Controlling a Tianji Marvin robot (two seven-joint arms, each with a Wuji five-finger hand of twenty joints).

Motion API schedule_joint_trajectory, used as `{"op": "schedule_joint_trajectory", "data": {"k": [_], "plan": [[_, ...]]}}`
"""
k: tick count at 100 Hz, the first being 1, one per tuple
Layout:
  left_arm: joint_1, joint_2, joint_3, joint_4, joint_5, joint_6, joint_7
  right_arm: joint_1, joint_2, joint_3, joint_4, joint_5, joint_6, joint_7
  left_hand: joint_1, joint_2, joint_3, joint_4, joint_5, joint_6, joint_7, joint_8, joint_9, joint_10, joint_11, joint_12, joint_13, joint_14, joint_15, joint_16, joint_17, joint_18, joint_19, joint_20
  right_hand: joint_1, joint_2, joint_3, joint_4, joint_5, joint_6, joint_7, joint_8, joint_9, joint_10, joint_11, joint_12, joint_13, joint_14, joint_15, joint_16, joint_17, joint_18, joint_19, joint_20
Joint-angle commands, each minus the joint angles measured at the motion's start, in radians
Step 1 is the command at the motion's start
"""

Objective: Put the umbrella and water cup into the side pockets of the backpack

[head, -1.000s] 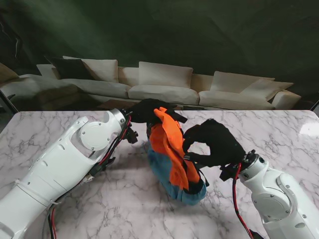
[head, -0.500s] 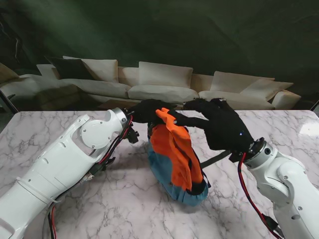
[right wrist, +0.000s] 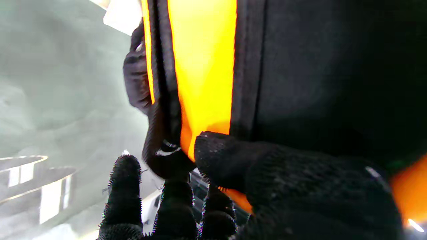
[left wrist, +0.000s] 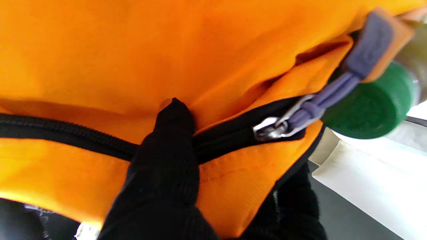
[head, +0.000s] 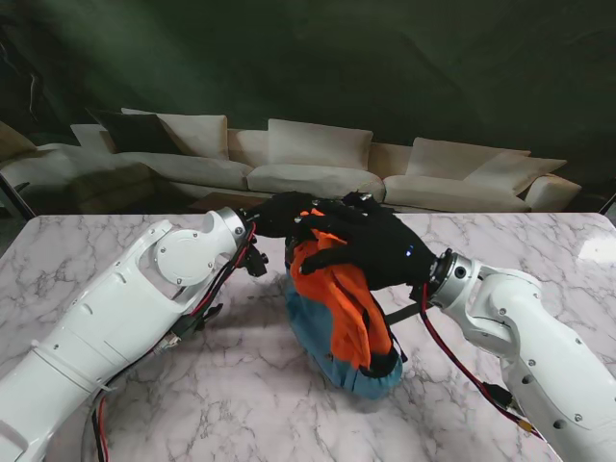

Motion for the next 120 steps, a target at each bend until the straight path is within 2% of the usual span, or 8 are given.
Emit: {"op": "schedule_joint_trajectory", "data": {"k": [1,13,22,37,49,63,95,120], "plan": [[-0.004,-0.003,0.004,0.001,-0.007,0.007,-0.018,0.009,0.001,-0.017,0.026,-0.011,-0.007,-0.005,0.064,0.242,0.160,0.074,0.081,-0.094,0.224,0.094,-0.015,-0.035,-0.001,0.016,0.002,0.008,-0.007,0.005,0.015,0.037,0.018,0.034,0.057,-0.025,0.101,-0.010,0.074,-0.057,0.042,0.040,-0.010,-0.054,0.005,0.009,-0.012,-0.047,-0.071,-0.043,-0.031,-0.043,-0.020,-0.024],[-0.005,-0.002,0.005,0.001,-0.013,0.010,-0.025,0.044,0.008,-0.057,0.067,-0.039,-0.012,-0.055,0.064,0.242,0.160,0.074,0.080,-0.094,0.223,0.096,-0.015,-0.034,-0.002,0.016,0.001,0.009,-0.006,0.005,0.015,0.037,0.018,0.035,0.071,-0.014,0.108,-0.002,0.281,-0.071,0.156,0.079,0.090,-0.256,0.135,0.065,0.053,-0.164,-0.089,-0.062,-0.018,-0.110,-0.011,-0.023],[-0.006,-0.003,0.007,0.002,-0.019,0.012,-0.029,0.055,0.005,-0.071,0.088,-0.029,-0.015,-0.075,0.064,0.244,0.158,0.074,0.074,-0.092,0.216,0.094,-0.019,-0.033,-0.004,0.014,-0.003,0.010,-0.007,0.004,0.012,0.037,0.016,0.035,0.072,0.000,0.093,-0.012,0.372,-0.048,0.209,0.092,0.306,-0.287,0.138,0.070,0.152,-0.178,-0.072,-0.049,0.013,-0.127,0.001,-0.012],[-0.003,-0.011,0.012,0.009,-0.015,0.004,0.000,0.051,-0.008,-0.076,0.109,0.004,-0.005,-0.124,0.064,0.267,0.091,0.080,0.019,-0.124,0.124,0.026,-0.063,-0.017,-0.025,0.001,-0.030,-0.008,-0.028,-0.007,-0.012,0.032,-0.005,0.032,-0.013,0.120,-0.104,-0.071,0.418,-0.037,0.250,0.158,0.666,-0.239,0.236,0.123,0.326,-0.160,0.176,0.097,0.083,-0.115,0.040,0.020],[-0.010,-0.009,0.018,0.014,-0.008,-0.007,-0.002,0.048,-0.009,-0.072,0.113,0.000,-0.002,-0.158,0.064,0.266,0.038,0.088,-0.007,-0.144,0.077,-0.014,-0.118,-0.016,-0.056,-0.022,-0.072,-0.010,-0.062,-0.023,-0.039,0.032,-0.035,0.028,-0.047,0.088,-0.220,-0.241,0.372,-0.049,0.217,0.158,0.836,-0.195,0.270,0.244,0.447,-0.179,0.363,0.230,0.164,-0.083,0.167,0.096],[-0.015,-0.005,0.024,0.017,0.004,-0.021,-0.011,0.042,-0.011,-0.065,0.109,0.001,-0.001,-0.165,-0.058,0.222,-0.090,0.115,-0.136,-0.155,-0.191,-0.200,-0.260,0.001,-0.121,-0.196,-0.163,-0.016,-0.140,-0.070,-0.095,0.023,-0.130,0.011,-0.085,0.099,-0.268,-0.246,0.353,-0.038,0.198,0.122,0.913,-0.163,0.320,0.360,0.582,-0.162,0.489,0.398,0.297,-0.097,0.323,0.193],[-0.008,0.002,0.006,0.022,0.134,-0.055,0.048,0.014,-0.010,-0.025,0.062,-0.010,0.015,-0.162,-0.508,0.043,-0.102,0.082,-0.415,0.174,-0.519,-0.327,-0.591,0.179,-0.261,-0.294,-0.392,0.062,-0.202,-0.134,-0.184,-0.004,-0.310,-0.076,-0.152,0.138,-0.352,-0.224,0.297,-0.011,0.300,-0.063,0.947,-0.081,0.434,0.452,0.754,-0.114,0.760,0.503,0.502,-0.118,0.504,0.330],[0.026,0.028,-0.052,-0.022,0.209,-0.058,0.014,0.002,-0.011,0.001,0.035,-0.021,0.055,-0.186,-0.447,0.060,-0.085,0.084,-0.451,0.197,-0.612,-0.448,-0.537,0.208,-0.310,-0.350,-0.342,0.077,-0.166,-0.130,-0.148,0.006,-0.262,-0.072,-0.236,0.111,-0.434,-0.240,0.273,0.048,0.384,-0.147,1.006,-0.091,0.560,0.486,0.800,-0.119,0.876,0.541,0.528,-0.106,0.536,0.336]]}}
